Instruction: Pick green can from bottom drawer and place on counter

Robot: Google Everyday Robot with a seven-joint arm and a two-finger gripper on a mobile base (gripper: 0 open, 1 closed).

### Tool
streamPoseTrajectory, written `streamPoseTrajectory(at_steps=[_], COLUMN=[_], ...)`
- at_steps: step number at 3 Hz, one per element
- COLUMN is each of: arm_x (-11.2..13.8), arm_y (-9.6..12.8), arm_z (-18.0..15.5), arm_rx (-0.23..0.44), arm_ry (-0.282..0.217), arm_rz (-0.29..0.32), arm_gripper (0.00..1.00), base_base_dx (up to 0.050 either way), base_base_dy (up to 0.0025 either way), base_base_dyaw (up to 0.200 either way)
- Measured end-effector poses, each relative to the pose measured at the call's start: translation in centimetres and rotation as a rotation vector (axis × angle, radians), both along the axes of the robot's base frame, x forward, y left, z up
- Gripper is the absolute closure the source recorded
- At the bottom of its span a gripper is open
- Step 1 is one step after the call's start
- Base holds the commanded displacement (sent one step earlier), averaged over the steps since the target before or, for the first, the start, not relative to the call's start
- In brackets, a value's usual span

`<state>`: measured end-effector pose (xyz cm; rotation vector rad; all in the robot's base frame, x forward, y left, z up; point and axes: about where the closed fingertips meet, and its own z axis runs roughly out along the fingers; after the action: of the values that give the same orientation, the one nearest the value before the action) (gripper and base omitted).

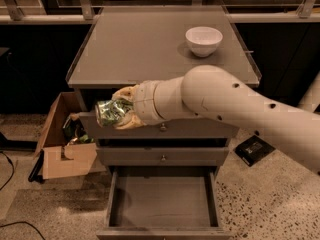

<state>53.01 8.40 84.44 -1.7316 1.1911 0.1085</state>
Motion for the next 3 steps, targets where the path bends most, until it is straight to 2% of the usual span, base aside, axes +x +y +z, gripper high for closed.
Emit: streamPoseTrajectory(at_steps=[2,3], arm_x=[3.5,5.5], arm_y=[0.0,0.5], arm_z=[6.0,8.0], arm_rx=[-0.045,-0.075], arm_ry=[-0.075,-0.08], arm_rz=[-0.04,-0.076], arm_gripper=[1.0,1.0], base_base_dx=[0.0,0.0], base_base_dy=[0.0,0.0], base_base_dyaw=[0.0,0.0])
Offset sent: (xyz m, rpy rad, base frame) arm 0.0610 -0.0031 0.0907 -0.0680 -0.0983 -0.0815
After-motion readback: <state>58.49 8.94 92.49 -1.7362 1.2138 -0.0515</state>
